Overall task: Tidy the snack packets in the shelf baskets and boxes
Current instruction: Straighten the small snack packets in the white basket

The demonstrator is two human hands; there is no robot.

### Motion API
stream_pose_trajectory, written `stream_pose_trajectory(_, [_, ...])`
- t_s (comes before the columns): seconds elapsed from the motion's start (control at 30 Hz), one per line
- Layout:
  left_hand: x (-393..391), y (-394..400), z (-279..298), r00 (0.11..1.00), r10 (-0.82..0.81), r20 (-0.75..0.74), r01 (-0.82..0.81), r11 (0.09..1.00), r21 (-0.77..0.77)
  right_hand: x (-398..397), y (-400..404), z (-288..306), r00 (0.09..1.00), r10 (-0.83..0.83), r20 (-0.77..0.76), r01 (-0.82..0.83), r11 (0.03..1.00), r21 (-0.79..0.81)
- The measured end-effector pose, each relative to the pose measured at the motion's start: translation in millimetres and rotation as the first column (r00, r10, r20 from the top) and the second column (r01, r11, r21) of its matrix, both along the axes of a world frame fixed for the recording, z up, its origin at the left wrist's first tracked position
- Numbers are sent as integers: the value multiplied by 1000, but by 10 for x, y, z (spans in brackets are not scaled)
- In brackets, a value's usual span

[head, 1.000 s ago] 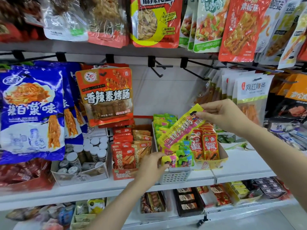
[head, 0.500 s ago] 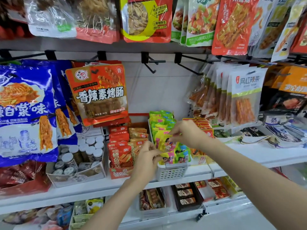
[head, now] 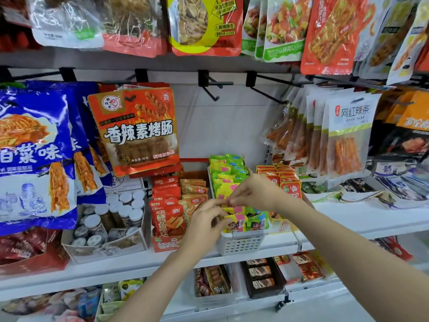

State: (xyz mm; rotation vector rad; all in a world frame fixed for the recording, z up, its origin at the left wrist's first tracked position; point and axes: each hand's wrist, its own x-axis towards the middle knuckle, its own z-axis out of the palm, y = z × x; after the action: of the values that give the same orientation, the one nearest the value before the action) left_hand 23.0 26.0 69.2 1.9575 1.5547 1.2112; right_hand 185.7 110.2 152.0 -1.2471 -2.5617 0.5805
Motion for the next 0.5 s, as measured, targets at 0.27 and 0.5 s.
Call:
stream_pose_trajectory(0.27, [22,2,-143,992,1,125,-14,995,101,170,47,-52,999,-38,-7,38,996,83])
stream_pose_trajectory(0.5, [5,10,-111,970,-30,240,40,999,-36,112,59,-100,991,22,129,-35,995,97])
